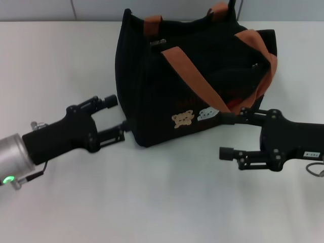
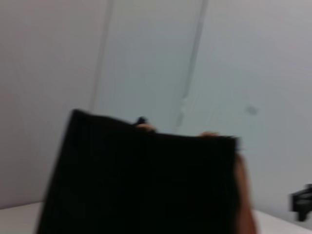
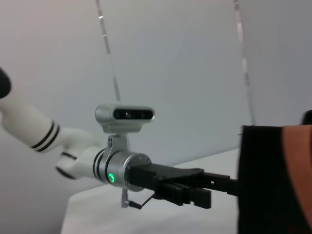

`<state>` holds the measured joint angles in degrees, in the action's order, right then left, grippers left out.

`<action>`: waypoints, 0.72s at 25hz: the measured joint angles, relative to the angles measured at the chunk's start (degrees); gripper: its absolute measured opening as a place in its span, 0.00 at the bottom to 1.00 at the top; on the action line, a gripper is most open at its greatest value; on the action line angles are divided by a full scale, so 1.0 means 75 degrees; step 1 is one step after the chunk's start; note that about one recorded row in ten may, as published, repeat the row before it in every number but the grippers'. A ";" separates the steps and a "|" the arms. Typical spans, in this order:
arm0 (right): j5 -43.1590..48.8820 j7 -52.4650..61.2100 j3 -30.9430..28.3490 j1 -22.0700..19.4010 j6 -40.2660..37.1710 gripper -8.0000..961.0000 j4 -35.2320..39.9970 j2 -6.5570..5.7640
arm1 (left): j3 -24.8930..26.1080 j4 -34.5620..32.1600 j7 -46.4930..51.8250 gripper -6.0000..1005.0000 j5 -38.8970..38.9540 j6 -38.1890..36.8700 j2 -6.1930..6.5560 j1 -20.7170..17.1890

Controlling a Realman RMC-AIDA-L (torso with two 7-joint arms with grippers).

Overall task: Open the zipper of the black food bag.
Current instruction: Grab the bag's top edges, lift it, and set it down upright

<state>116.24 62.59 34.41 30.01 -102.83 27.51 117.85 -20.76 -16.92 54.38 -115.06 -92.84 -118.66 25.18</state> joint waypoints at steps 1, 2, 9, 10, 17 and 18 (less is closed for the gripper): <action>-0.0001 0.0000 -0.0065 -0.0039 0.0002 0.84 0.0000 -0.0006 | 0.0006 0.0058 0.0000 0.81 0.0062 0.0172 -0.0001 0.0046; -0.0004 0.0000 -0.0144 -0.0092 0.0005 0.84 0.0000 -0.0012 | 0.0008 0.0132 -0.0003 0.81 0.0118 0.0379 -0.0006 0.0131; -0.0006 -0.0030 -0.0388 -0.0284 0.0023 0.84 0.0000 -0.0028 | -0.0033 0.0591 -0.0207 0.80 0.0129 0.0769 -0.0024 0.0665; -0.0007 -0.0031 -0.0397 -0.0306 0.0033 0.84 -0.0003 -0.0028 | -0.0036 0.0630 -0.0217 0.80 0.0114 0.0771 -0.0024 0.0712; -0.0008 -0.0035 -0.0404 -0.0361 0.0155 0.84 -0.0037 -0.0021 | -0.0044 0.0773 -0.0483 0.69 0.0124 0.0825 -0.0030 0.0832; -0.0008 -0.0036 -0.0405 -0.0361 0.0193 0.84 -0.0038 -0.0016 | -0.0044 0.0808 -0.0572 0.67 0.0118 0.0842 -0.0039 0.0848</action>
<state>116.18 62.32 31.37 27.30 -101.38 27.22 117.73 -21.09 -10.86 50.09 -114.17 -86.52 -118.95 31.54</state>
